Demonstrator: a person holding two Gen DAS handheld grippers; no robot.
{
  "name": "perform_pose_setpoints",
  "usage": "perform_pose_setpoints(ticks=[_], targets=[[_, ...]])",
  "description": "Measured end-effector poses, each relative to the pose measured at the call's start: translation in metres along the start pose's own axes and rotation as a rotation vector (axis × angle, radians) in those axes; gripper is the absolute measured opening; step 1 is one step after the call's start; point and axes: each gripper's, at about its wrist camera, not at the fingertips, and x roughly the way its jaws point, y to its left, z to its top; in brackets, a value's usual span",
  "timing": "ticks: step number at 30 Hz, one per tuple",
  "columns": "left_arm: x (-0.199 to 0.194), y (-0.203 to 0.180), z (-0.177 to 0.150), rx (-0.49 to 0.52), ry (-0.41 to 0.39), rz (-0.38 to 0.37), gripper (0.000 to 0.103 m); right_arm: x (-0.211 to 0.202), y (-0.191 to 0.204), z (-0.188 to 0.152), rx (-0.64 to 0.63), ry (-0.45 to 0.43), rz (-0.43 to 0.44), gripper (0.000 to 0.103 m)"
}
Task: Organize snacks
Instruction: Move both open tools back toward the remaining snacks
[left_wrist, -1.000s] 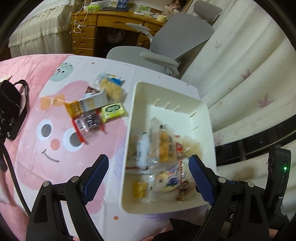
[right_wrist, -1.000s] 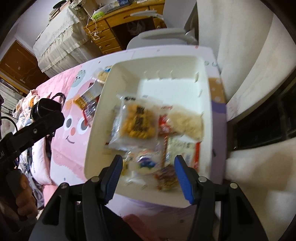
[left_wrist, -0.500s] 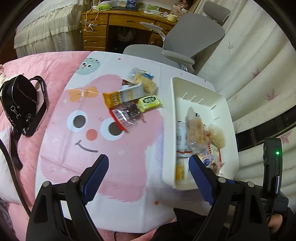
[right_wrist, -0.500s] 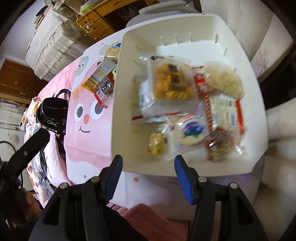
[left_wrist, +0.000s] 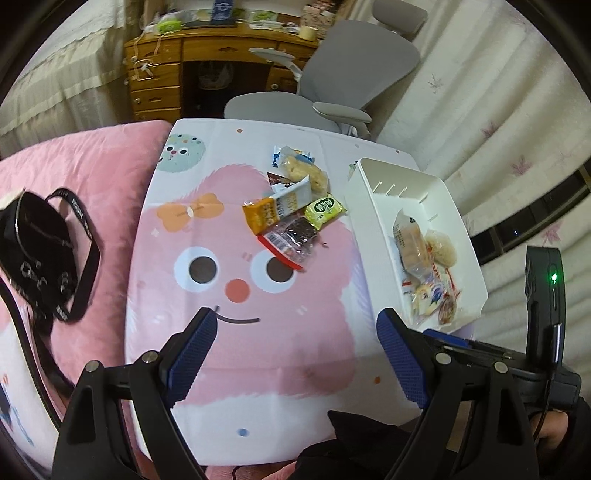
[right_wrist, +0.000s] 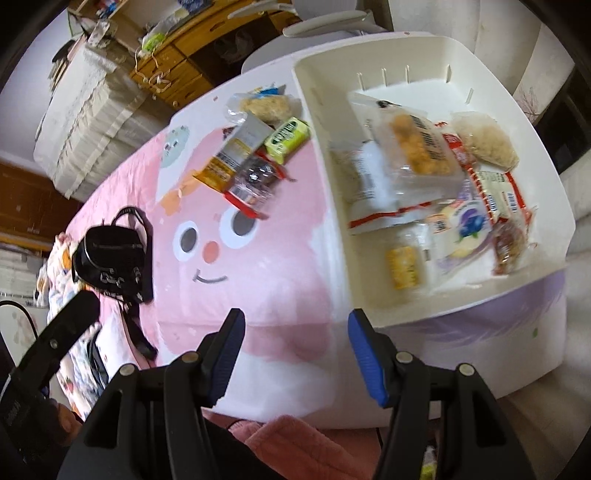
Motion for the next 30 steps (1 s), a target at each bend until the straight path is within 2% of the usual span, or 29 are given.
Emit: perform_pose_setpoints(ticks=[13, 22, 30], targets=[[-0.001, 0.051, 0.030, 0.184, 0.031, -0.069, 0.087, 0.018, 0.061, -0.022, 0.149, -0.150, -0.038, 0.058], [0.008, 0.054, 0.066, 0.219, 0.024, -0.107, 0.087, 0.010, 0.083, -0.029, 0.102, -0.247, -0.090, 0.058], [0.020, 0.044, 0.098, 0.252, 0.014, -0.093, 0.087, 0.016, 0.090, -0.021, 0.070, -0.316, -0.114, 0.058]])
